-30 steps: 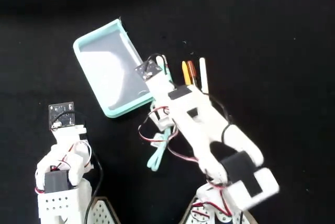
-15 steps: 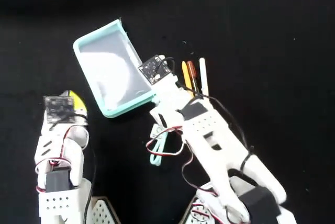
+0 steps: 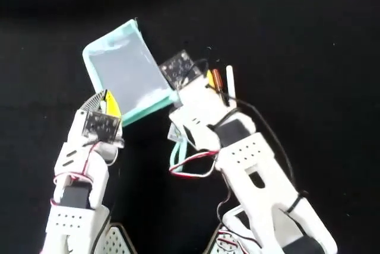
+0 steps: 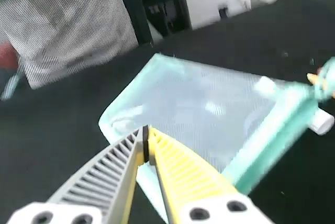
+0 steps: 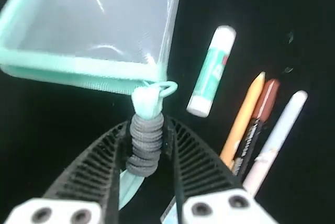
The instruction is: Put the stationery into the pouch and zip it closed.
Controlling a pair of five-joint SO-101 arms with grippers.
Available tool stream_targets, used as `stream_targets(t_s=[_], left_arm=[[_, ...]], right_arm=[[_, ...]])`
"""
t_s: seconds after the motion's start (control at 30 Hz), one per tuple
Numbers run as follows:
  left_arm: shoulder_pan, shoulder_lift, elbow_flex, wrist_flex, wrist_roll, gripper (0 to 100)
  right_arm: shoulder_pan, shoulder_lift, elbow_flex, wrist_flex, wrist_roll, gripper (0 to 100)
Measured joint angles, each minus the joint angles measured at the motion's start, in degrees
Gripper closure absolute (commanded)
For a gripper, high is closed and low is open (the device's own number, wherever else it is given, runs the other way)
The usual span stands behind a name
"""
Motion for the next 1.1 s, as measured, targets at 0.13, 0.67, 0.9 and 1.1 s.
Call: stream_targets(t_s=[0.13,0.67,0.9,1.1], left_arm=[[-0.7,14.77,-10.11,0.0,0.18,97],[5.45,49.14,-22.42,-0.35,0.44,97],[6.59,49.14,-22.42,-0.35,0.62,97],[5.45,49.05,-22.51,-0.44,3.25,97]], right_arm=[[0.0,-0.09,-10.64,7.21,0.0,98.6],[0.0,-0.7,-6.51,-2.11,0.09,98.6],[-6.33,-0.7,-10.46,-3.43,0.09,98.6],[-7.21,-0.62,-13.98,-3.43,0.53,98.6]])
